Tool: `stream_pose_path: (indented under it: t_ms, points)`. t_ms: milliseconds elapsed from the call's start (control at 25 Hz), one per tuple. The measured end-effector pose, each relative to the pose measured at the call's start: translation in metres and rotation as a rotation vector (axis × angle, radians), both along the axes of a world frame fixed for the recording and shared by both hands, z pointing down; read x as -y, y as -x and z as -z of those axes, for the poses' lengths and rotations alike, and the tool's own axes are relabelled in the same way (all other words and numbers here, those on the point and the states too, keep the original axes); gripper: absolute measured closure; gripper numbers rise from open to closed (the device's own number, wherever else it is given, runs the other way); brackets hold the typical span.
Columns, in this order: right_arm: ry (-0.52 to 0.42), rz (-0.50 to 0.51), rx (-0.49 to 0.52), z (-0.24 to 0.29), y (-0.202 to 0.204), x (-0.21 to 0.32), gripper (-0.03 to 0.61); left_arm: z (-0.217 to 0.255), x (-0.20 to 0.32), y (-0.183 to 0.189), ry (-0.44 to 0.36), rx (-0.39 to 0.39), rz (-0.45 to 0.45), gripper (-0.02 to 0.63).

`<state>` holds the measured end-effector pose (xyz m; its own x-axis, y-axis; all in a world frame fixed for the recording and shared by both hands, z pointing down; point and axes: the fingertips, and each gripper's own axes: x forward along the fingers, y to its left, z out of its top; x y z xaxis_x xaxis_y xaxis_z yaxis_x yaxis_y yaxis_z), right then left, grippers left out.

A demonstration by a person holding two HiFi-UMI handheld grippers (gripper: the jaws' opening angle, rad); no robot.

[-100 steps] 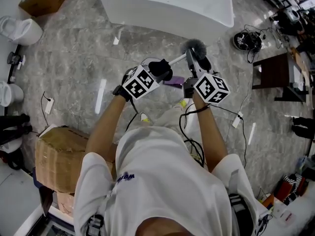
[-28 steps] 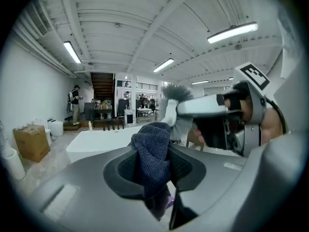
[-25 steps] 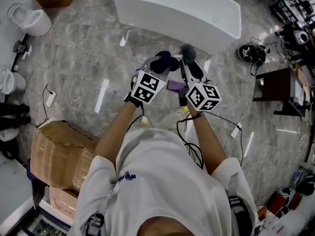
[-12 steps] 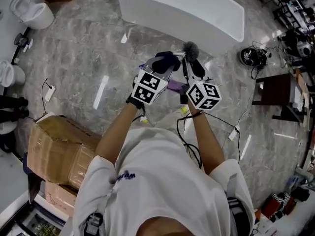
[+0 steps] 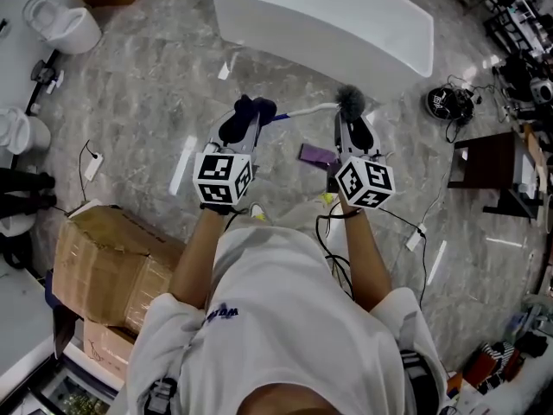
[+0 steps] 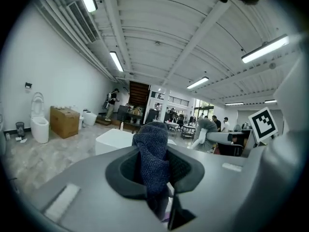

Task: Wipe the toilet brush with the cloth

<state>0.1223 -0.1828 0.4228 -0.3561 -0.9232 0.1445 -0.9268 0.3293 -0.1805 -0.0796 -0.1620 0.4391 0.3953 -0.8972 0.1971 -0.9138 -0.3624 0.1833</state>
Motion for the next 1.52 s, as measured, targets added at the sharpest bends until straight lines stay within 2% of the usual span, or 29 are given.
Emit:
stream_pose_path:
  t_ms: [160,440,880,1520]
  points:
    - [0.013,-0.011,0.007,-0.005,-0.005,-0.014,0.463,-0.011,-0.019,0.021,0.004,-0.008,0.056,0.541]
    - [0.060,0.019,-0.027,-0.020,0.006,-0.035,0.463,-0.030,-0.046,0.045,0.042,-0.014,0.091,0.540]
    - [0.036,0.084,-0.058,-0.016,0.043,-0.042,0.463,-0.022,-0.051,0.055,-0.008,0.004,0.092,0.540]
    - [0.031,0.095,-0.049,-0.012,0.047,-0.042,0.463,-0.034,-0.061,0.059,0.011,0.014,0.104,0.538]
